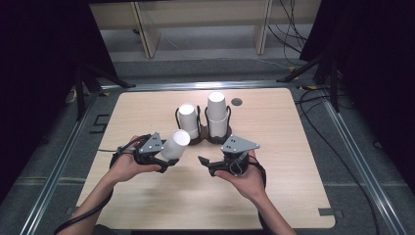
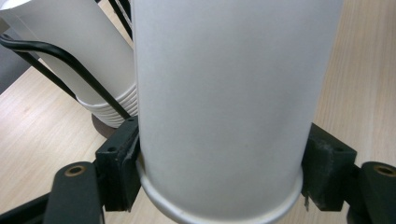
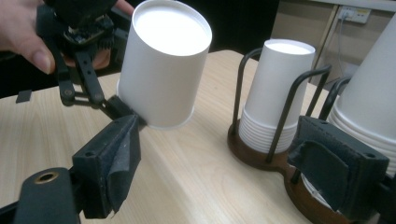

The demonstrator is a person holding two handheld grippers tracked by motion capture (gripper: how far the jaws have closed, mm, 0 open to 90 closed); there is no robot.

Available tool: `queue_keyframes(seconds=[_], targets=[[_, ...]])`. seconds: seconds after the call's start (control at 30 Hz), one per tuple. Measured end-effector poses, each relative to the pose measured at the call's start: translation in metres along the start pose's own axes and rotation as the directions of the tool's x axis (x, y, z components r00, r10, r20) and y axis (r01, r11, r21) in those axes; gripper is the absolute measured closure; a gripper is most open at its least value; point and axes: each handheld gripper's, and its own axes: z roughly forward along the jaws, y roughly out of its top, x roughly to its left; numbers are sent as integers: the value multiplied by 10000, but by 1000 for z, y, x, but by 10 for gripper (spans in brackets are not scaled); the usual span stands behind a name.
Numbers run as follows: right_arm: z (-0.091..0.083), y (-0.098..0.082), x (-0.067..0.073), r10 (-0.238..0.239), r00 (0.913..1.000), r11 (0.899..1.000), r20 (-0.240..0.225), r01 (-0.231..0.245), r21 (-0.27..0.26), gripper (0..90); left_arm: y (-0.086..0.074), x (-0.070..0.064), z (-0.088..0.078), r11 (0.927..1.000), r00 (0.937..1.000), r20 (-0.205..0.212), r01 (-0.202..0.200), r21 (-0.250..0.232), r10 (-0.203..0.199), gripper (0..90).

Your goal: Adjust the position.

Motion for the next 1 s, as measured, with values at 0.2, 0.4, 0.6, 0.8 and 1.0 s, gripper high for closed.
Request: queue_keyframes(seconds=[0.2,0.4,0.6,0.8,1.0], targets=[[-1,-6,-1,62,10000,9998,-46,-61,163,162,4,3,-1,9974,9989,-9,-458,564,459,266],[-1,-12,-2,-82,10000,9990,-47,84,432,166,8,2,1,9874,9949,142,-1011,1217,1001,267],[-1,-19,-1,43,9999,9975,-129,-33,712,168,10,1,5,9756,9909,429,-1335,1744,1279,267],[1,-21,1,4,9981,9967,-621,46,815,174,12,0,8,9696,9883,468,-1513,1922,1449,266],[1,-22,4,-59,9986,9936,-518,117,1123,177,15,-1,12,9564,9833,466,-1821,2281,1761,265]])
